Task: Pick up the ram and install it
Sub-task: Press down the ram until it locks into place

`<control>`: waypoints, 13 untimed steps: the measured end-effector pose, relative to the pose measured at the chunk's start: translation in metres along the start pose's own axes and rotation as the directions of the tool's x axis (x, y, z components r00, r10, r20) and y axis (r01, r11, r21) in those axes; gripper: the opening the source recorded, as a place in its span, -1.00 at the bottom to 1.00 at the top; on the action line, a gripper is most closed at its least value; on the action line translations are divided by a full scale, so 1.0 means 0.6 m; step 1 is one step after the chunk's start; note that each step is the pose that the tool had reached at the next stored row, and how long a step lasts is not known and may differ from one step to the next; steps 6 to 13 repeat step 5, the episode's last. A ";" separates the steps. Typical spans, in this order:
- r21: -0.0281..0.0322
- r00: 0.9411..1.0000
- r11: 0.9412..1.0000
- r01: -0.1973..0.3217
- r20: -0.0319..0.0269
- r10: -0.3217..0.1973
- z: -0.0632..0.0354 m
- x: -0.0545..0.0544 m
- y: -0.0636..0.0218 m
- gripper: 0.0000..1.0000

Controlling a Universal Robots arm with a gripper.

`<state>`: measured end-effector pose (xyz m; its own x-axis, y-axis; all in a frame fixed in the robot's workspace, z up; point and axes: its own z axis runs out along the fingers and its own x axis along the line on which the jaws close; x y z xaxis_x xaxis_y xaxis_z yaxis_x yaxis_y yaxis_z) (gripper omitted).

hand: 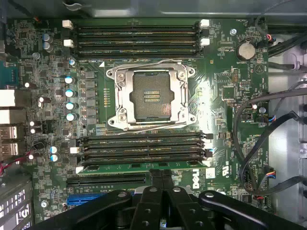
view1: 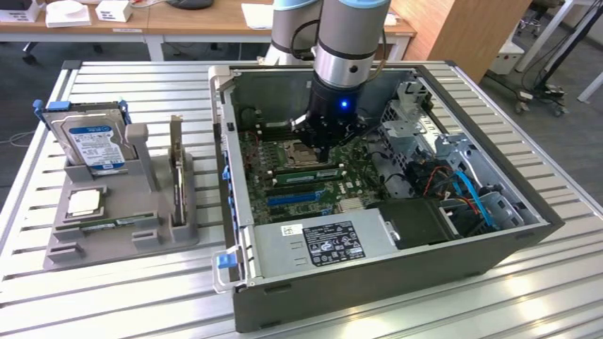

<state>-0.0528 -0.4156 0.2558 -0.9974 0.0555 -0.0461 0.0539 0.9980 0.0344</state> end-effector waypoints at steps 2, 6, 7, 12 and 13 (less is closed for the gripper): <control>0.000 1.000 1.000 0.000 0.000 0.000 0.000 0.000 0.000 -0.80; 0.000 1.000 1.000 0.000 0.000 0.000 0.000 0.000 0.000 -0.80; 0.000 1.000 1.000 0.000 0.000 0.000 0.000 0.000 0.000 -0.80; 0.000 1.000 1.000 0.000 0.000 0.000 0.000 0.000 0.000 -0.80; 0.000 1.000 1.000 0.000 0.000 0.000 0.000 0.000 0.000 -0.80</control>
